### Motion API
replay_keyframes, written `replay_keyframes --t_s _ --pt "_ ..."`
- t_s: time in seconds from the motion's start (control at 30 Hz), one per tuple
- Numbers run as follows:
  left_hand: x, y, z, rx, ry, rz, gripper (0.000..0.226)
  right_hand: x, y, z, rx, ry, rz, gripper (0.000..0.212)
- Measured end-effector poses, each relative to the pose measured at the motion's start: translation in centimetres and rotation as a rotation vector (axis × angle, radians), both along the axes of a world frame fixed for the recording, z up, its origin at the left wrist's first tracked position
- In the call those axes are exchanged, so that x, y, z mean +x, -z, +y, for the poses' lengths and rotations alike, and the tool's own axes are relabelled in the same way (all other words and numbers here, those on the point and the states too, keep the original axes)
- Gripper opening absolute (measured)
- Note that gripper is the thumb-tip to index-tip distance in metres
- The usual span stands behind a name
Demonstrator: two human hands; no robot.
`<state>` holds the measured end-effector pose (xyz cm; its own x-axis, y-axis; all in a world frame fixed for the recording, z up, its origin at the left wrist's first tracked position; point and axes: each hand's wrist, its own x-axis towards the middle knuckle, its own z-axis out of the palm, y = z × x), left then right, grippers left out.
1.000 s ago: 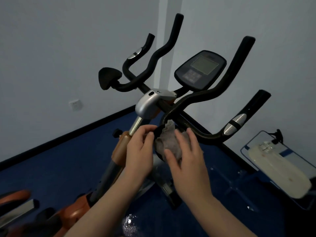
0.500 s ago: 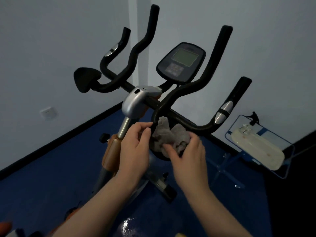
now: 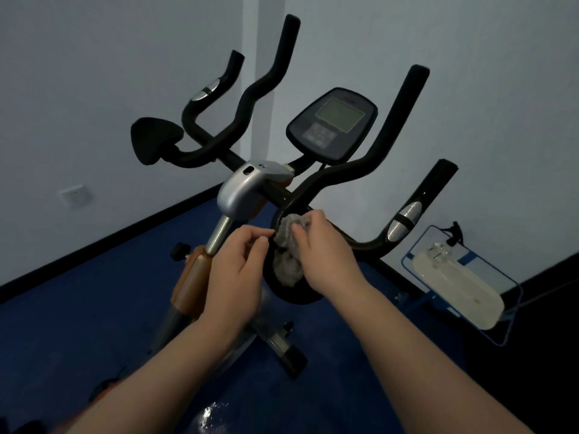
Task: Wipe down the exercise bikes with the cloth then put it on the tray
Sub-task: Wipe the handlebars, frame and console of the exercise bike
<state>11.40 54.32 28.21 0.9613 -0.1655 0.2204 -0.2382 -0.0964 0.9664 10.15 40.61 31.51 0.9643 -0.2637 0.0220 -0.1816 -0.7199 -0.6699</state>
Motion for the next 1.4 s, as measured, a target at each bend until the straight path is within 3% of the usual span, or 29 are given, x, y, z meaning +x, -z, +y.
replay_keyframes --t_s 0.13,0.27,0.37,0.43,0.57,0.77,0.87,0.97,1.03,1.23,1.4 --pt "0.3 -0.1 0.1 -0.046 0.023 0.027 0.02 -3.4 0.5 -2.3 0.067 -0.072 0.05 0.016" --pt "0.5 -0.4 -0.7 -0.071 -0.011 0.01 0.02 0.2 -0.8 -1.0 -0.147 -0.144 0.059 0.019" --pt "0.3 -0.3 -1.4 -0.097 -0.048 0.001 0.024 -0.8 -0.1 -1.1 -0.063 -0.18 0.003 0.013" --pt "0.3 -0.1 -1.6 -0.11 -0.059 0.006 0.024 -2.7 0.1 -2.4 0.031 -0.158 0.066 0.014" --pt "0.4 -0.2 -1.9 -0.097 -0.081 -0.012 0.028 -0.2 -1.1 -1.5 -0.118 -0.201 0.09 0.017" --pt "0.0 0.3 -1.6 -0.002 -0.058 -0.049 0.02 -4.0 0.0 -1.6 0.118 -0.035 0.054 0.014" --pt "0.7 0.4 -0.6 0.1 0.007 -0.099 0.021 -5.7 0.1 -2.4 0.064 0.037 0.024 0.012" --pt "1.6 0.3 0.6 0.105 0.071 -0.126 0.023 -5.3 -0.9 -2.9 -0.075 0.131 -0.222 0.004" --pt "2.0 0.2 1.0 0.083 0.086 -0.086 0.023 -4.4 -1.3 -2.2 -0.203 0.12 -0.292 0.015" --pt "1.8 0.3 1.6 -0.022 0.164 0.04 0.027 -4.9 2.1 3.6 -0.458 0.087 -0.228 0.053" --pt "1.5 -0.4 1.6 -0.046 0.209 0.034 0.025 -4.2 1.9 2.8 -0.467 0.115 -0.398 0.034"
